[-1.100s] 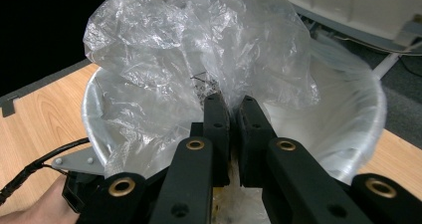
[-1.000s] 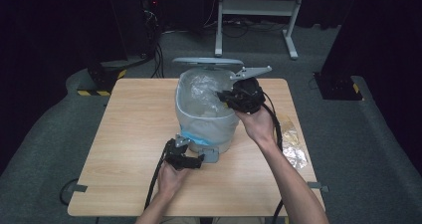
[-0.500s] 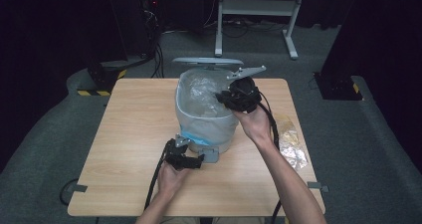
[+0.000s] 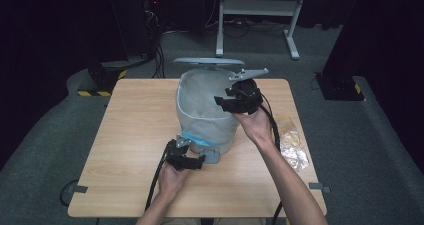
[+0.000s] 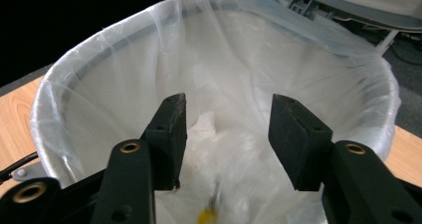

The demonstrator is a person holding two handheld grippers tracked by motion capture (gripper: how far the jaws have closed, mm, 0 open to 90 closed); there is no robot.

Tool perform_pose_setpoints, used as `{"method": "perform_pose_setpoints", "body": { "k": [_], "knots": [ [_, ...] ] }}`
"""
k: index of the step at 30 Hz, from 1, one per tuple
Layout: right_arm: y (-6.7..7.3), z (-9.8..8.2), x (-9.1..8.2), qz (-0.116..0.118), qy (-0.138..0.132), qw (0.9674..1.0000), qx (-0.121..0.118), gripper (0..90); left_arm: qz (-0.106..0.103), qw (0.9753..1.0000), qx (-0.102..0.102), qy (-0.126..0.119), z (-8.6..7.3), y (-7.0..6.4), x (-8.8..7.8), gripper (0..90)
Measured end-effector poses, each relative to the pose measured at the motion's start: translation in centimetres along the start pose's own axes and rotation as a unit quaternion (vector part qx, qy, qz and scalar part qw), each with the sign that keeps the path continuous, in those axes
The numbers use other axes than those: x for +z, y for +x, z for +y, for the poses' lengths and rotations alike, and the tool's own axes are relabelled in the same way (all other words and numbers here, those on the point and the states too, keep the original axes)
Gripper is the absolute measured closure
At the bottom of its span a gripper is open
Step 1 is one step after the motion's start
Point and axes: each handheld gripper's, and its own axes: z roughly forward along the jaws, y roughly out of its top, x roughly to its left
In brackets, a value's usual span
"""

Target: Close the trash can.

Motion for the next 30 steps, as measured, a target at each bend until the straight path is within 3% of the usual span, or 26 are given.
{"method": "perform_pose_setpoints", "body": {
  "k": [11,30],
  "knots": [
    [-0.7,-1.0,-1.8,0.002,-0.036,0.9992,0.019,43.7,0.000,1.0000,0.000,0.000,0.0,0.0,0.0,0.8],
    [-1.3,-2.0,-3.8,-0.006,-0.059,0.9980,0.025,42.6,0.001,1.0000,0.000,0.000,0.0,0.0,0.0,0.8]
  ]
}}
